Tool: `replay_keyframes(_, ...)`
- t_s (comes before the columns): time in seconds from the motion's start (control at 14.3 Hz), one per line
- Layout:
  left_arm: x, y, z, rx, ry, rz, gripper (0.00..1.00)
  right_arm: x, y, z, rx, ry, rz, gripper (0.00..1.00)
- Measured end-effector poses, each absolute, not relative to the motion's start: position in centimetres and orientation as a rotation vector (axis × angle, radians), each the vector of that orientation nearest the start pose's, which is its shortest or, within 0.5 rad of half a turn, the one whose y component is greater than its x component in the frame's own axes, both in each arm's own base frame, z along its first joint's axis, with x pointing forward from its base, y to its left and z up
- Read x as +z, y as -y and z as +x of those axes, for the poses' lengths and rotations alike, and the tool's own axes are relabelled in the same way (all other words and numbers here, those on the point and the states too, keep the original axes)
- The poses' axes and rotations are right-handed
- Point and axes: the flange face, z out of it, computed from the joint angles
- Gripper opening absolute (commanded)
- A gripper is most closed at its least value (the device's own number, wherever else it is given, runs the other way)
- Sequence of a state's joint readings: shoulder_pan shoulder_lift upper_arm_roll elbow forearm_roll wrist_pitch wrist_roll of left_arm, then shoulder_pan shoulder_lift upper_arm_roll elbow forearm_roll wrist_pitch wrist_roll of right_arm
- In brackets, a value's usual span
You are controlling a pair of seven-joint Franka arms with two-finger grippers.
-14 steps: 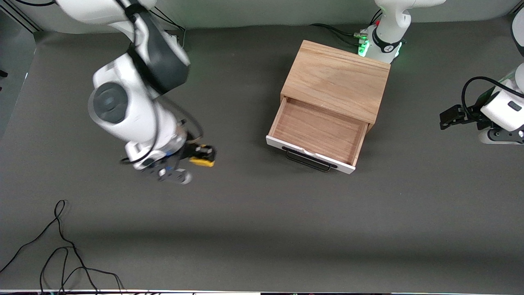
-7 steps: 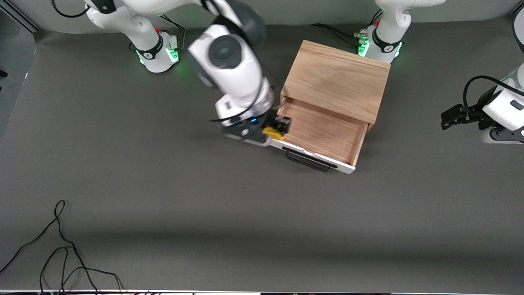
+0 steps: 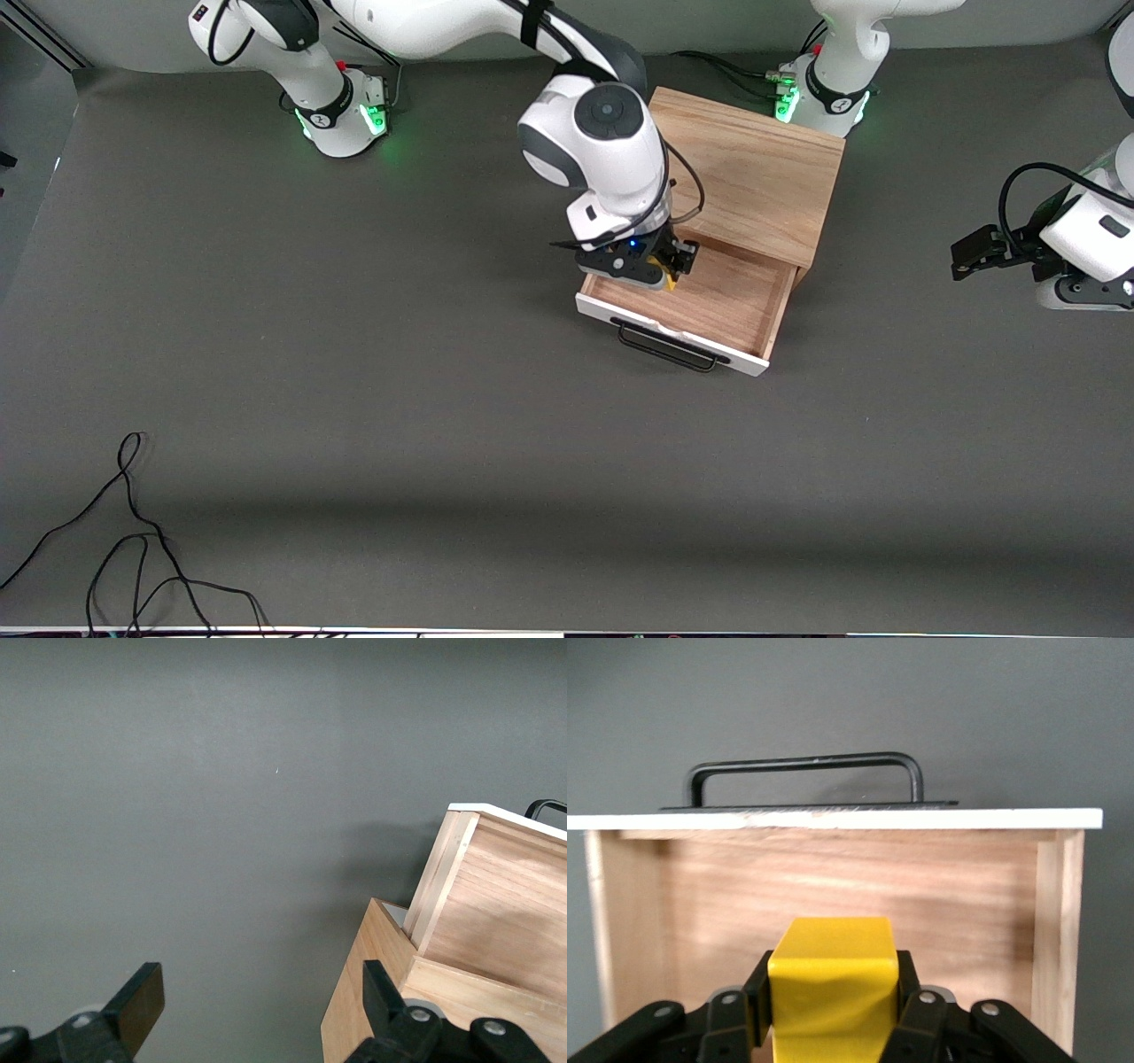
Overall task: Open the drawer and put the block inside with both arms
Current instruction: 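Lower the cube into the drawer and open the right gripper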
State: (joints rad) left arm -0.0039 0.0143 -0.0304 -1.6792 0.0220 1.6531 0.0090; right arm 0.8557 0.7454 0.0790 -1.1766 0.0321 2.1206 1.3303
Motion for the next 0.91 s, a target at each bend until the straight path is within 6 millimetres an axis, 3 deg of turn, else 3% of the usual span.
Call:
replay_keyframes(0.14,57.3,1.7,56.1,0.061,-0.071,-3.118,1.00,35.3,-61.1,47.2,-0.009,-0.636,-2.875,0.17)
replay_keyframes(0.28,57.4,1.7,56.0,0.067,-0.071,-3.118,1.00,34.3,-61.3,47.0,0.000,-0.640,-2.884,0.35)
replay_keyframes(0.35,57.4,1.7,55.9,0.072,-0.072,-3.120,1.00,34.0,-61.4,46.9,0.003,-0.644,-2.885,0.67)
replay_keyframes(0.42,57.5,1.8,55.9,0.071,-0.072,-3.124,1.00,33.8,-61.5,46.9,0.002,-0.644,-2.883,0.92)
replay_keyframes(0.49,57.6,1.9,55.8,0.068,-0.071,-3.131,1.00,33.5,-61.7,46.9,-0.004,-0.643,-2.875,1.00)
replay_keyframes(0.7,58.0,2.0,55.7,0.063,-0.071,-3.137,1.00,32.9,-61.8,47.0,-0.009,-0.644,-2.867,1.00)
replay_keyframes(0.91,57.9,2.1,55.7,0.070,-0.074,-3.137,1.00,33.6,-62.3,46.7,-0.023,-0.628,-2.862,1.00)
